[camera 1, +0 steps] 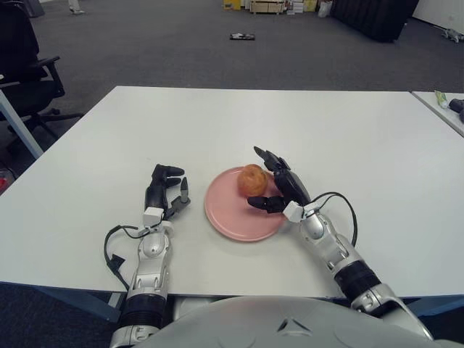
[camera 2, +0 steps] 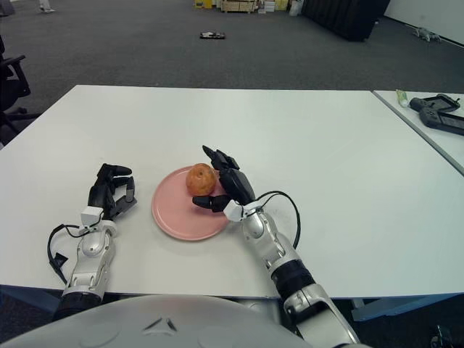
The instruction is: Put the apple into the plate.
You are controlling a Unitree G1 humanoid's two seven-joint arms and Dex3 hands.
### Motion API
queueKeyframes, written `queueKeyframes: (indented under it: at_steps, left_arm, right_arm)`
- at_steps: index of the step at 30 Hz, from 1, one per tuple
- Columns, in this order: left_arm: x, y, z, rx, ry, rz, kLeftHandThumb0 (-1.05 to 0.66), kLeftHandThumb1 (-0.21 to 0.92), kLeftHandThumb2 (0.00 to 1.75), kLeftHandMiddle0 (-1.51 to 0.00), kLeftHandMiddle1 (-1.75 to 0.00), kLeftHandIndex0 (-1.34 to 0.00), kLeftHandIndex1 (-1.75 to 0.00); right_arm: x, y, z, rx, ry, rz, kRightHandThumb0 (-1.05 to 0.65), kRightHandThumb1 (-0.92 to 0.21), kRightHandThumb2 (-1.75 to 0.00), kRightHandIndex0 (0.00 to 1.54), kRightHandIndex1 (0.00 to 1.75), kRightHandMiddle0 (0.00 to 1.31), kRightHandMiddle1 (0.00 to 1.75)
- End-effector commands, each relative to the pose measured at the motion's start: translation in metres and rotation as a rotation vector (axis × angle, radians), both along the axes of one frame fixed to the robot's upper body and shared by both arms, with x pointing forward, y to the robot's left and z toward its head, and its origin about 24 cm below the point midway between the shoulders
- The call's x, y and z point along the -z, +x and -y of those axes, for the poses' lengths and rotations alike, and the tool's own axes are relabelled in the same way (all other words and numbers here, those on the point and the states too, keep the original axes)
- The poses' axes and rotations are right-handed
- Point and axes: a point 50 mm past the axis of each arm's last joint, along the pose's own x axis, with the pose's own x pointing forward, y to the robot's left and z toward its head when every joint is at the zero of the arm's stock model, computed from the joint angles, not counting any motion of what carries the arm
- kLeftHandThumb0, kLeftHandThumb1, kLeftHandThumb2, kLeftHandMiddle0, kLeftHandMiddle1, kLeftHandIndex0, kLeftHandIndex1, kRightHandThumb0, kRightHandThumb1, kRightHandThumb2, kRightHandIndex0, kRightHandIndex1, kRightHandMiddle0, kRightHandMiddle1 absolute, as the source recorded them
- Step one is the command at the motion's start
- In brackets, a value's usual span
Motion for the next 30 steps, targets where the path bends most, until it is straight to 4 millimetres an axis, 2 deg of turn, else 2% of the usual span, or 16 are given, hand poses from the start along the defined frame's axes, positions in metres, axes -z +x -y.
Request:
queueKeyframes:
  at_steps: [1,5,12,13,16,19,24,27,28,30]
  left_arm:
    - [0.002,0.001,0.001,0.002,0.004,-0.008,-0.4,0.6,0.97,-0.64,-1.63,-0.39,-1.75]
    - [0.002,0.001,0.001,0.003,0.005,-0.006,-0.4,0.6,0.97,-0.65,-1.62,-0.39,-1.75]
    - [0.003,0.002,0.001,0.003,0.003,-0.003,-0.4,0.6,0.97,-0.67,-1.62,-0.4,-1.75]
    - [0.003,0.002,0.002,0.001,0.001,-0.003,-0.4,0.6,0.97,-0.67,-1.62,-0.4,-1.75]
    - [0.003,0.003,0.002,-0.003,0.001,-0.005,-0.4,0.6,0.98,-0.68,-1.62,-0.4,-1.75]
    - [0.003,0.003,0.002,-0.002,0.003,-0.006,-0.4,0.6,0.98,-0.68,-1.62,-0.4,-1.75]
    - [0.003,0.003,0.002,0.002,0.003,-0.007,-0.4,0.6,0.97,-0.67,-1.62,-0.4,-1.75]
    - [0.003,0.003,0.002,0.003,0.003,-0.008,-0.4,0.6,0.97,-0.67,-1.61,-0.4,-1.75]
    - [0.003,0.003,0.002,0.003,0.003,-0.009,-0.4,0.6,0.97,-0.67,-1.61,-0.4,-1.75]
    - [0.003,0.003,0.002,0.003,0.002,-0.008,-0.4,0.6,0.97,-0.66,-1.61,-0.39,-1.75]
  right_arm:
    - [-0.011,0.001,0.006,0.033,0.094,0.027,-1.05,-0.89,-0.33,0.0,0.0,0.0,0.0]
    - [-0.016,-0.005,0.015,0.091,0.159,0.058,-1.05,-0.91,-0.29,0.0,0.0,0.0,0.0]
    - [-0.021,-0.011,0.031,0.2,0.213,0.141,-1.05,-0.92,-0.37,0.0,0.0,0.0,0.0]
    - [-0.021,-0.01,0.038,0.229,0.229,0.161,-1.05,-0.92,-0.39,0.0,0.0,0.0,0.0]
    - [-0.023,-0.004,0.055,0.296,0.268,0.216,-1.05,-0.92,-0.44,0.0,0.0,0.0,0.0]
    - [-0.028,0.0,0.06,0.33,0.303,0.262,-1.05,-0.92,-0.51,0.0,0.0,0.0,0.0]
    - [-0.027,0.002,0.067,0.471,0.497,0.252,-0.98,-0.92,-0.71,0.04,0.02,0.0,0.0]
    - [-0.025,0.001,0.07,0.514,0.535,0.247,-0.91,-0.92,-0.76,0.01,0.39,0.0,0.23]
    - [-0.023,-0.002,0.073,0.554,0.565,0.248,-0.87,-0.92,-0.8,0.01,0.45,0.0,0.25]
    - [-0.021,-0.006,0.077,0.632,0.631,0.251,-0.81,-0.92,-0.79,0.06,0.8,0.0,0.67]
